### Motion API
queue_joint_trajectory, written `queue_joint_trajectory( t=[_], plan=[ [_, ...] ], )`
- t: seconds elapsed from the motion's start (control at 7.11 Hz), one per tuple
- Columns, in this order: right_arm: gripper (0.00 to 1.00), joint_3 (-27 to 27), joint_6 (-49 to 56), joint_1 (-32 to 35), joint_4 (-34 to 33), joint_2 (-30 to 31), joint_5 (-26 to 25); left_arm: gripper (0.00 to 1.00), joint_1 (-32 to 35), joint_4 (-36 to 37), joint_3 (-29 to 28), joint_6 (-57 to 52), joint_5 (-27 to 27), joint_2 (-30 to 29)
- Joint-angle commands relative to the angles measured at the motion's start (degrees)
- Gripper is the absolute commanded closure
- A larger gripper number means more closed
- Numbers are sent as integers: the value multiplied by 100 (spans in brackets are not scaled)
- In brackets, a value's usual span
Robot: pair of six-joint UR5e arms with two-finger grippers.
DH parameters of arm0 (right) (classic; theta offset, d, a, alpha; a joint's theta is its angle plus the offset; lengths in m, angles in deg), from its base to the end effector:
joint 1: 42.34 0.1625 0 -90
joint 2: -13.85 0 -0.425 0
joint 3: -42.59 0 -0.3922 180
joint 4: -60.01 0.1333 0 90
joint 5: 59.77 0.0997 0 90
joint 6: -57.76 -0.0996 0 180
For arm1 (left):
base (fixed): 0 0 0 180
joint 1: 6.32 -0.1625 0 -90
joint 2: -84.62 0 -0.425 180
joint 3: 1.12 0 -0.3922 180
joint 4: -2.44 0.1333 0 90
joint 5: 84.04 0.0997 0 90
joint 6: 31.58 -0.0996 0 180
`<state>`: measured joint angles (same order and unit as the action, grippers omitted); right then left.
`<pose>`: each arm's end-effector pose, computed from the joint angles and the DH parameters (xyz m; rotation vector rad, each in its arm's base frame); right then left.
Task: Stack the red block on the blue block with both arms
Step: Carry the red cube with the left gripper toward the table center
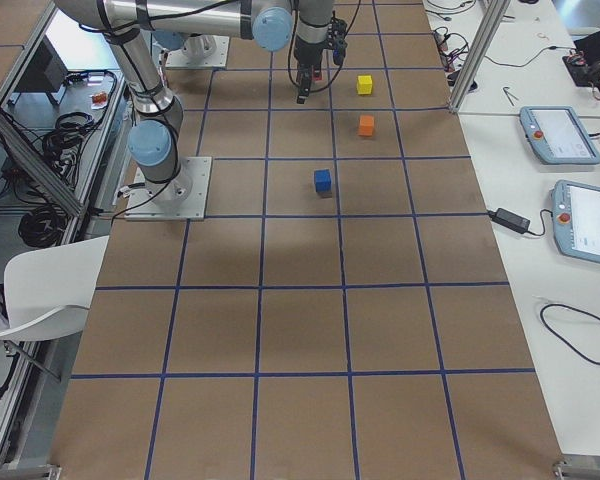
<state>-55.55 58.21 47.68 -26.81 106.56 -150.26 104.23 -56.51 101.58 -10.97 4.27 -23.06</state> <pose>0.1326 -0.4540 0.4365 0.0138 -3.1248 -0.2353 -0.3270 -0.4843 0.2707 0.0014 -3.1099 0.0009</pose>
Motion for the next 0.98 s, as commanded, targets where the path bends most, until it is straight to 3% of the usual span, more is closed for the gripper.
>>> queue_joint_trajectory(
  t=[0.0,0.42,0.56,0.7,0.84],
  plan=[
    [0,-4,8,-28,16,-7,-13,100,404,356,-48,547,-24,-462],
    [0,32,52,-37,7,-7,22,98,598,778,-22,936,-103,-814],
    [0,49,53,-37,7,-15,5,70,755,823,-56,893,-25,-972],
    [0,32,218,-46,-2,-15,22,1,809,928,-100,936,2,-948],
    [0,14,289,-46,-106,-33,22,0,810,999,-118,910,-76,-930]
  ],
)
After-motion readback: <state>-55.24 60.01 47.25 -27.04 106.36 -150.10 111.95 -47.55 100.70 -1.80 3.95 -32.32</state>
